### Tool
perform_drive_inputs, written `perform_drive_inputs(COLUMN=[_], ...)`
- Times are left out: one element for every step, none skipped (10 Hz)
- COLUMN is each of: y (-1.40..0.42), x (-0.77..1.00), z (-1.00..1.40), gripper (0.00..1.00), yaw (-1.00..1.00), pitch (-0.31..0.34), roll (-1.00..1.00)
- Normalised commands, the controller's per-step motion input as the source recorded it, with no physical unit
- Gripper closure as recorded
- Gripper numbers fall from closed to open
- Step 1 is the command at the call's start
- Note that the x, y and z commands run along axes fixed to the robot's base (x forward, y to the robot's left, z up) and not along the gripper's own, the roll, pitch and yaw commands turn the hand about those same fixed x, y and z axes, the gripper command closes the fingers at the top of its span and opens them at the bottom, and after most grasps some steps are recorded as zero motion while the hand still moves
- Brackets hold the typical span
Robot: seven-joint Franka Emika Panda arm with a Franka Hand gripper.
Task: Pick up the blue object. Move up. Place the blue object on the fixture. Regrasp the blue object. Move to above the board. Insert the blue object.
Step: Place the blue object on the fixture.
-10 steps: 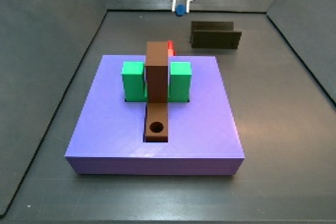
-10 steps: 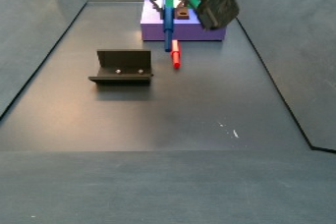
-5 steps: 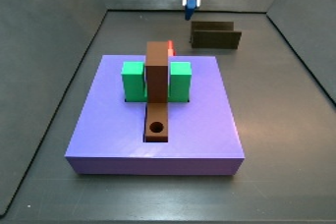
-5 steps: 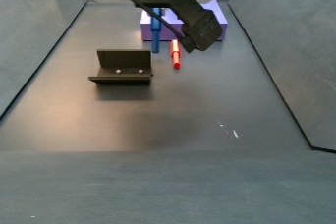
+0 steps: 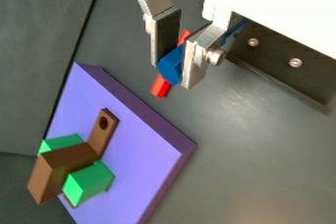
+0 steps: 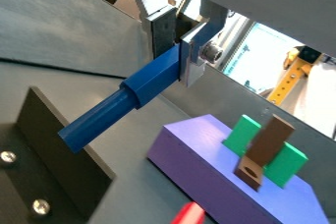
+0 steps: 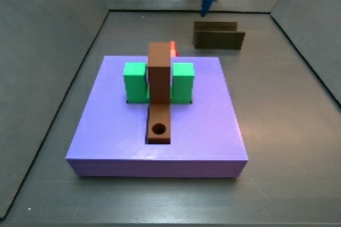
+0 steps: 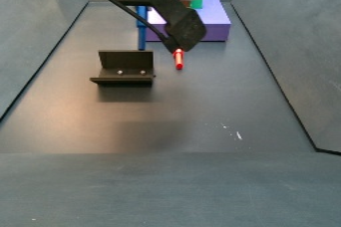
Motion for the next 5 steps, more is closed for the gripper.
perform_drive_inputs(y=[0.00,0.00,0.00,0.00,0.06], x=[0.41,0.33,0.27,0.22,0.01], z=[-0.02,-0.16,-0.36,-0.49,-0.45], gripper=[1.00,1.00,1.00,1.00,1.00], yaw=[0.00,0.00,0.00,0.00,-0.02], pitch=[0.000,0.000,-0.029,0.000,-0.051], roll=[0.18,0.25,0.31,0.31,0.00])
